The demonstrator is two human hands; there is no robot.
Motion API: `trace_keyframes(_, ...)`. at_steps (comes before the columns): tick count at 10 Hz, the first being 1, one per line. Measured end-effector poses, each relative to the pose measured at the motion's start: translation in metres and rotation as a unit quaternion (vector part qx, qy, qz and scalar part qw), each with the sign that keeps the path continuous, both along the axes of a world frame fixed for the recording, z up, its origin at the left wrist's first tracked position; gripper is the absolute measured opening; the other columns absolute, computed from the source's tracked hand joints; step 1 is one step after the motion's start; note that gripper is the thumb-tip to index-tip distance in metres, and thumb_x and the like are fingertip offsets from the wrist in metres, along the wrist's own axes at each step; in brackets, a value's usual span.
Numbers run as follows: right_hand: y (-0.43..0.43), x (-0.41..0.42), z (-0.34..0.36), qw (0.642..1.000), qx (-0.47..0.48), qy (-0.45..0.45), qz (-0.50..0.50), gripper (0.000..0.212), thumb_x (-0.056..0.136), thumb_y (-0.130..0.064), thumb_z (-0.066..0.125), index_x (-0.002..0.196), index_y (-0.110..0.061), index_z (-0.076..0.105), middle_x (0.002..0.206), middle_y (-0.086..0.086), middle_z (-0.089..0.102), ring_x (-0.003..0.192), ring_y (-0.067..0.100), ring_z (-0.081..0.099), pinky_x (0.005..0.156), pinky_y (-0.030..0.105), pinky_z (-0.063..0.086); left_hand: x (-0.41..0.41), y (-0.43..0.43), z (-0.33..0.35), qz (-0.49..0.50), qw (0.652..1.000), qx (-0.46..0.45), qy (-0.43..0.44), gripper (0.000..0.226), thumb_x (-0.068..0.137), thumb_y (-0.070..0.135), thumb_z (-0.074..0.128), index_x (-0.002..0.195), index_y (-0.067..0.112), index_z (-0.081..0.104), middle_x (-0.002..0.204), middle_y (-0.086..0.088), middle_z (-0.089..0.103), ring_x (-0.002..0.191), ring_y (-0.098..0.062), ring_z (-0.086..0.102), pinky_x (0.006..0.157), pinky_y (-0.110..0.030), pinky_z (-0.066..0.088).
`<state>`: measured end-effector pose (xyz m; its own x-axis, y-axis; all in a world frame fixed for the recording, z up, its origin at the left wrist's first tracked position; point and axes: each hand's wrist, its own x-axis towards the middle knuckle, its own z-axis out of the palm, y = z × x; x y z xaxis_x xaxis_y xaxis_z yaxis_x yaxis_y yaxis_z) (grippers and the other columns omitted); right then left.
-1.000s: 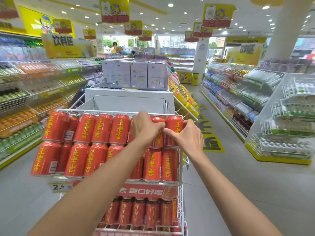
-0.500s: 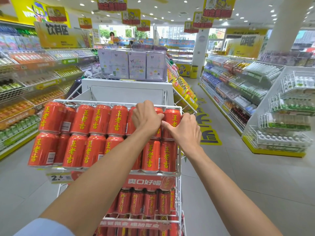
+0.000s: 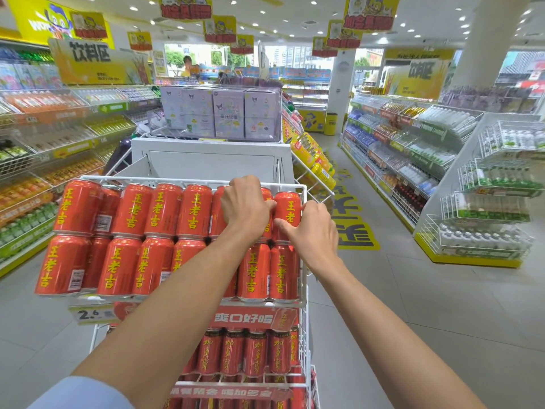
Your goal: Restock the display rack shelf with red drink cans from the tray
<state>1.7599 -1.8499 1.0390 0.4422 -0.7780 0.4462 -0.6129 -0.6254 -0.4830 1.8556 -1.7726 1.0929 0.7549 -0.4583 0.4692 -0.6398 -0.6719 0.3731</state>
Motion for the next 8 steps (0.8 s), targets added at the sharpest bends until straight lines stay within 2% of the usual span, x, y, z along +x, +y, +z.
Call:
trace_keyframes(3,-0.003,0.002,-0.003,1.000,-0.009,-0.002,0.005,0.062,0.087,-0.061,0.075,0.119,-0.010,0.059,0.117,0.010,0.062,0.109,0.034,0.067,0.077,0.039,0.048,-0.002,0.001,-0.004,0.007,0.997,0.050,-0.060,0.040,0.089,0.046,0.074,0.102,0.009,0.070,0.106,-0.017,0.071,0.104,-0.039,0.068,0.067,-0.037,0.037)
trace_keyframes(5,-0.001,0.000,0.001,1.000,-0.019,0.009,0.007,0.062,0.089,-0.059,0.074,0.120,-0.008,0.059,0.118,0.012,0.062,0.108,0.035,0.067,0.076,0.038,0.047,0.000,0.009,-0.012,-0.024,0.996,0.052,-0.062,0.036,0.092,0.040,0.072,0.101,0.006,0.069,0.110,-0.019,0.068,0.106,-0.040,0.066,0.071,-0.040,0.045)
trace_keyframes(6,0.002,-0.007,0.007,0.998,-0.023,0.044,0.030,0.059,0.095,-0.058,0.067,0.123,-0.008,0.058,0.121,0.013,0.061,0.112,0.036,0.065,0.083,0.042,0.050,-0.001,0.018,-0.008,-0.063,0.995,0.066,-0.043,0.036,0.090,0.039,0.073,0.102,0.005,0.067,0.113,-0.021,0.066,0.109,-0.041,0.063,0.080,-0.043,0.050)
trace_keyframes(7,0.004,-0.016,0.011,0.996,-0.032,0.063,0.057,0.055,0.099,-0.058,0.061,0.125,-0.009,0.058,0.123,0.013,0.060,0.114,0.036,0.063,0.085,0.043,0.050,0.000,0.031,-0.005,-0.096,0.992,0.066,-0.051,0.033,0.088,0.040,0.072,0.085,0.009,0.062,0.105,-0.018,0.065,0.106,-0.041,0.063,0.075,-0.041,0.048)
trace_keyframes(8,0.021,-0.033,0.021,0.983,-0.031,0.134,0.123,0.053,0.103,-0.054,0.052,0.134,-0.011,0.053,0.133,0.016,0.056,0.125,0.038,0.056,0.095,0.049,0.049,0.000,0.062,-0.001,-0.152,0.978,0.130,-0.055,0.040,0.086,0.047,0.068,0.073,0.016,0.049,0.094,-0.014,0.061,0.098,-0.039,0.064,0.073,-0.042,0.051)
